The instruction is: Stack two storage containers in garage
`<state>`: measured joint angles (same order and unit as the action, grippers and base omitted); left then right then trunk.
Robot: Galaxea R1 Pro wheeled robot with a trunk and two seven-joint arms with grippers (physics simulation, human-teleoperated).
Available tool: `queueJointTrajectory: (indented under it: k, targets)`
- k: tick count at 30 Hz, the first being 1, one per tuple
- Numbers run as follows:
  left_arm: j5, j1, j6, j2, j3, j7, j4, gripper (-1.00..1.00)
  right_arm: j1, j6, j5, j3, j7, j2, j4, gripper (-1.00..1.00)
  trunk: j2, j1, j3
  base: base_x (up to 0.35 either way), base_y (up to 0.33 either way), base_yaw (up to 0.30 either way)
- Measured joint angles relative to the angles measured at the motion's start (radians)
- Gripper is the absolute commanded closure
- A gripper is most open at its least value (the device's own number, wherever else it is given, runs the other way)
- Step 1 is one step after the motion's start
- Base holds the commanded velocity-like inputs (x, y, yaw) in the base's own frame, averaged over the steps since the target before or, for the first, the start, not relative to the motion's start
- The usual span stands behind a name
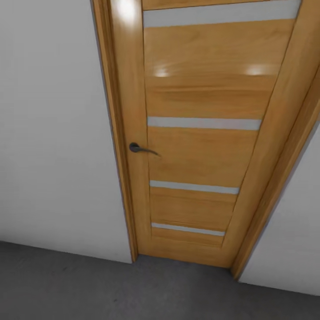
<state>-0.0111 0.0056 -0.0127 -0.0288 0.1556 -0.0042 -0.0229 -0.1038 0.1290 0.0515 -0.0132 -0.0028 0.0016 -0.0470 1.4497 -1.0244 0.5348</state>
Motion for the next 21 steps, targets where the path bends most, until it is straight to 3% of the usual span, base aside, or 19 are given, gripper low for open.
queueJointTrajectory:
  k: [10,21]
  targets:
    - [0.0,0.0,0.0,0.0,0.0,0.0,0.0,-1.0,0.0,0.0,0.0,0.0,0.0,0.0,0.0,-1.0,0.0,0.0,0.007,0.341,-0.006,0.24]
    - [0.0,0.0,0.001,0.0,-0.001,0.001,0.0,-1.0,0.0,0.001,0.0,0.0,0.0,-0.004,0.0,-1.0,0.0,0.0,0.008,0.325,-0.053,0.036]
